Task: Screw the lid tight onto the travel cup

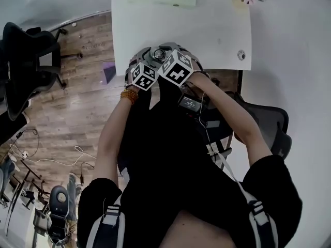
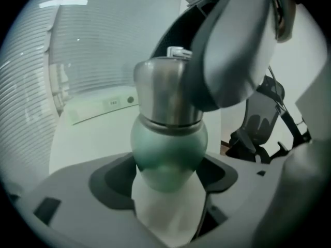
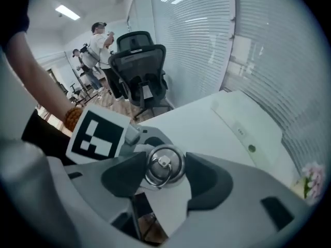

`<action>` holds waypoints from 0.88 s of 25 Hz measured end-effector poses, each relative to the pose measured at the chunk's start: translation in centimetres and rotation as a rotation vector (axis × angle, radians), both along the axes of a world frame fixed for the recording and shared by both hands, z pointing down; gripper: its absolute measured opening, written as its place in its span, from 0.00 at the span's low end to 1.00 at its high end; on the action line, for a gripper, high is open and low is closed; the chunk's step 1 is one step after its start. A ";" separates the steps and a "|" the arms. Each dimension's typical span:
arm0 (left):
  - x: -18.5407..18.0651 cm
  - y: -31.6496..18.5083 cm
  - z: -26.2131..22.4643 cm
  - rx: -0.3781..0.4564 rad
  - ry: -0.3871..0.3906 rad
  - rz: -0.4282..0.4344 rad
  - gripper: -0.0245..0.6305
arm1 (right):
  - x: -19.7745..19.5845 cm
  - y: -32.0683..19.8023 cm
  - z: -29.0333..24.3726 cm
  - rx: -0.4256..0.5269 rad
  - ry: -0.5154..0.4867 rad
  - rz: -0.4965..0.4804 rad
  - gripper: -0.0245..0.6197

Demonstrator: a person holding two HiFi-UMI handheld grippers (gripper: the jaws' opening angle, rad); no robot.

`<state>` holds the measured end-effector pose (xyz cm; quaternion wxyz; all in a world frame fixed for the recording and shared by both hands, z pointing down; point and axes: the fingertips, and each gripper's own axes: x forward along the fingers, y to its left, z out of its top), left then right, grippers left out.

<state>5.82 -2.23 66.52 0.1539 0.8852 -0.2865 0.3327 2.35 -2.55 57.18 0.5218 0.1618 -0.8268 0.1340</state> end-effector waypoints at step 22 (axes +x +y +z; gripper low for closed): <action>-0.9 1.0 -0.9 0.048 -0.072 0.667 0.64 | -1.1 1.2 -1.1 -0.057 -0.098 -0.378 0.56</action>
